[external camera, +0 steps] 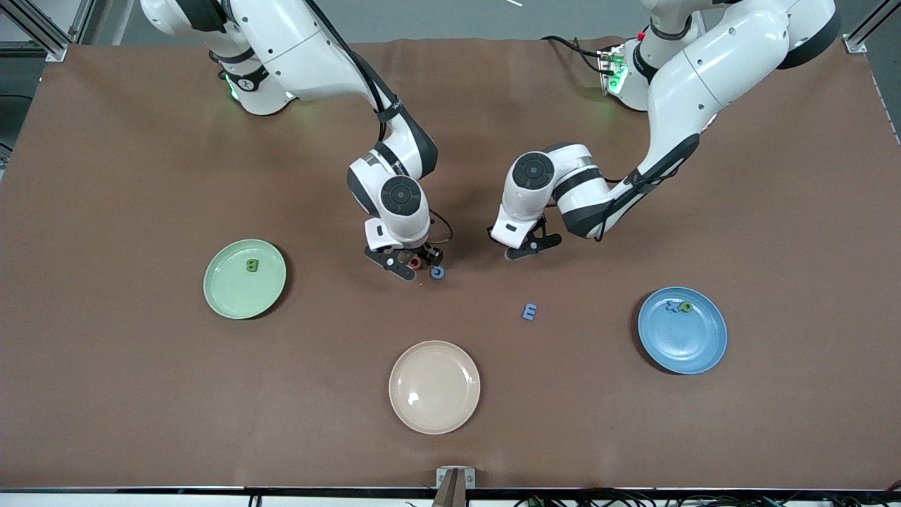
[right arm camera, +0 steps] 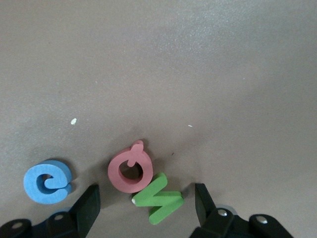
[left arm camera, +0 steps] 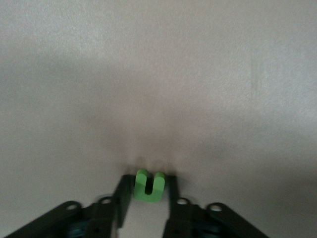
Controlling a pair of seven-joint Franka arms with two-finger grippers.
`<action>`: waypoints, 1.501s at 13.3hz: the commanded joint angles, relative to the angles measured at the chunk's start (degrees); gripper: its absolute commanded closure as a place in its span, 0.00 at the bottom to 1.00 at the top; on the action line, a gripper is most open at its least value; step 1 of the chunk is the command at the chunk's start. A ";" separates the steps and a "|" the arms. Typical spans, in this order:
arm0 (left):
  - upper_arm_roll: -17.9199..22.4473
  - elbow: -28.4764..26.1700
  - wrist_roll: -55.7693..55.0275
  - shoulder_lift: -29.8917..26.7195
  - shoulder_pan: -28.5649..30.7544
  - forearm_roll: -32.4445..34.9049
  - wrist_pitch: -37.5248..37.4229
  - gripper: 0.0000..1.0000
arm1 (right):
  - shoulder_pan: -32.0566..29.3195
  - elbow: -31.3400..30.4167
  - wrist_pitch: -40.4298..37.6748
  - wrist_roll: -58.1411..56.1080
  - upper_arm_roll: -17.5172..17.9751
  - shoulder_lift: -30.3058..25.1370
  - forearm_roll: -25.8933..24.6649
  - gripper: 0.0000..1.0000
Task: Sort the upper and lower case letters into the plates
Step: 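Grasp the u with the left gripper while the right gripper grasps the a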
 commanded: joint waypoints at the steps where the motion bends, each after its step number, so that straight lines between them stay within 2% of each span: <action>1: 0.72 -0.04 -1.30 -0.46 0.24 1.23 0.49 0.81 | -0.06 -1.84 0.36 -0.81 -0.03 -1.70 -0.95 0.31; 3: 0.90 0.40 -1.39 -0.81 0.67 1.14 0.41 0.95 | -0.41 -3.94 0.80 -3.08 -0.03 -2.57 -0.95 0.47; 4: 0.90 0.57 -1.39 -1.33 1.29 1.05 0.14 0.97 | -0.94 -5.52 1.50 -4.48 -0.03 -3.54 -0.95 0.60; 6: 0.72 1.54 -1.22 -3.52 3.30 0.96 -0.21 0.98 | -1.55 -7.64 2.03 -5.11 -0.03 -5.65 -0.95 0.96; 7: 0.63 1.98 -0.87 -4.58 4.53 0.96 -0.73 0.98 | -1.82 -7.64 1.77 -5.11 0.06 -5.83 -0.95 1.00; 10: 0.54 5.49 0.01 -6.25 8.14 1.05 -2.13 0.98 | -3.48 -7.29 1.68 -5.64 0.06 -6.09 -0.95 1.00; 13: 0.28 7.87 11.13 -7.48 12.26 0.96 -8.89 0.98 | -4.37 -7.03 1.94 -7.31 0.06 -6.45 -0.69 0.99; 14: -0.24 7.87 14.66 -8.62 14.10 0.53 -10.13 0.98 | -4.63 -6.68 2.03 -7.31 0.06 -6.36 -0.34 0.91; 15: -1.03 7.61 17.91 -9.59 16.73 0.35 -11.71 0.97 | -4.72 -6.24 2.12 -7.22 0.14 -6.18 -0.16 0.54; 16: -1.99 7.61 20.56 -9.60 19.02 0.44 -13.12 0.97 | -4.55 -5.54 2.12 -6.44 0.15 -6.01 0.19 0.22; 17: -2.53 7.61 23.45 -9.60 21.31 0.44 -13.91 0.97 | -4.28 -5.19 2.29 -6.08 0.15 -5.92 1.15 0.16; 19: -2.53 7.43 31.18 -9.51 25.70 0.44 -13.92 0.97 | -3.67 -4.74 4.48 -5.12 0.15 -5.22 1.77 0.12; 20: -2.53 7.26 34.70 -9.08 28.16 0.44 -13.92 0.97 | -3.32 -4.66 5.80 -3.64 0.23 -4.35 1.69 0.05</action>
